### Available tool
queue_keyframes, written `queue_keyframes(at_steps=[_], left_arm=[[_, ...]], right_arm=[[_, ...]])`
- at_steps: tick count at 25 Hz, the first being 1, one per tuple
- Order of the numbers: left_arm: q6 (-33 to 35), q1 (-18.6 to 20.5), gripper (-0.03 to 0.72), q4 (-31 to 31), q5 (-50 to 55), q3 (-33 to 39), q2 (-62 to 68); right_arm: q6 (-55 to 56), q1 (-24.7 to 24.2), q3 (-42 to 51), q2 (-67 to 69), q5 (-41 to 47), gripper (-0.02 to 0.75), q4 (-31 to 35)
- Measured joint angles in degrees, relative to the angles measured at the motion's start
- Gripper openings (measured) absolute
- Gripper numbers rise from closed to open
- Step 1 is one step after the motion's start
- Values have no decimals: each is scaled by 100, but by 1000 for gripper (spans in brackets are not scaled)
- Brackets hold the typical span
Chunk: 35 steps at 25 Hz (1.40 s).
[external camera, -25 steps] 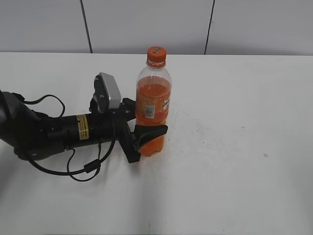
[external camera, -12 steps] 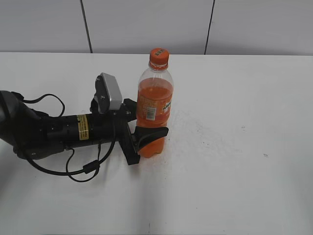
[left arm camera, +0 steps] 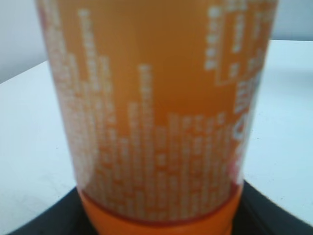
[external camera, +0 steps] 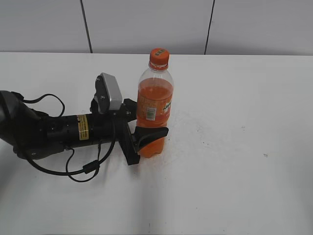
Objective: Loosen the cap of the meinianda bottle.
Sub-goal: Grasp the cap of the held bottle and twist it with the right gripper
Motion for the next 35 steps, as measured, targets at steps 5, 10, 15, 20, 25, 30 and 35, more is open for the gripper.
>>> queue_keyframes(at_steps=[5,10,15,20,25,30,35], left_arm=[[0,0,397,2,0,0,-4],[0,0,397,2,0,0,-4],[0,0,397,2,0,0,-4],[0,0,397,2,0,0,-4],[0,0,397,-36,0,0,-4],[0,0,397,-85,0,0,-4],[0,0,397,-120,10,0,-4]], right_arm=[[57,0,-215,1003,-305,459,83],[76,0,-404,1641,-661,459,37],[80,0,-1174,2620,-190,459,-24],[87,0,-2240,3956,-67,459,-36],[100,0,-3250,5074,-36,459,-36],[100,0,-3941,6050,-54,459,-36],[103,0,-4716,7005,79,459,-36]])
